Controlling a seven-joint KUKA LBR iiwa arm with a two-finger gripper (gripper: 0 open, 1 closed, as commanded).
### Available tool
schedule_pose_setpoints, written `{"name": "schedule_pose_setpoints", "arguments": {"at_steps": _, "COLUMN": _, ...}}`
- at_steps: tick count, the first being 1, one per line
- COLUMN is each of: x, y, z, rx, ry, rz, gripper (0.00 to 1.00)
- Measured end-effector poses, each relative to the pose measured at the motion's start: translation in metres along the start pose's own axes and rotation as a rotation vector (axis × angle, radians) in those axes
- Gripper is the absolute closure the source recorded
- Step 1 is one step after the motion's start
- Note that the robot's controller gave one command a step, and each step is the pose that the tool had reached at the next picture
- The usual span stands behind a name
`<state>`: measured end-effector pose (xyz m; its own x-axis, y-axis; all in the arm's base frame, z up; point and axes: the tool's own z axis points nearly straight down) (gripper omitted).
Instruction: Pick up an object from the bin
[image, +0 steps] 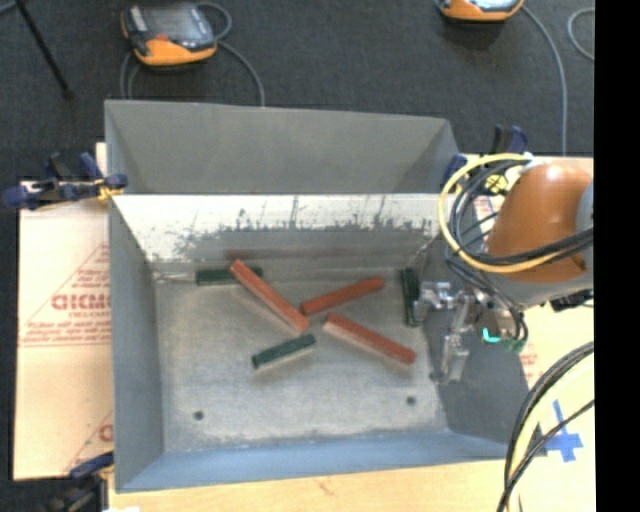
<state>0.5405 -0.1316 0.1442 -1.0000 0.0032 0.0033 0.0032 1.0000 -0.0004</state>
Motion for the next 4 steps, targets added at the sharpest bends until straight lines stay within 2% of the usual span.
{"name": "schedule_pose_setpoints", "arguments": {"at_steps": 1, "x": -0.002, "y": 0.0, "z": -0.004, "rx": 0.002, "ry": -0.008, "rz": -0.004, "gripper": 0.0}}
{"name": "schedule_pose_setpoints", "arguments": {"at_steps": 2, "x": -0.04, "y": 0.031, "z": 0.04, "rx": 0.002, "ry": -0.016, "rz": 0.061, "gripper": 0.0}}
{"name": "schedule_pose_setpoints", "arguments": {"at_steps": 3, "x": -0.005, "y": 0.004, "z": 0.073, "rx": 0.002, "ry": -0.007, "rz": 0.146, "gripper": 1.0}}
{"name": "schedule_pose_setpoints", "arguments": {"at_steps": 4, "x": -0.005, "y": 0.004, "z": 0.073, "rx": 0.002, "ry": -0.007, "rz": 0.146, "gripper": 1.0}}
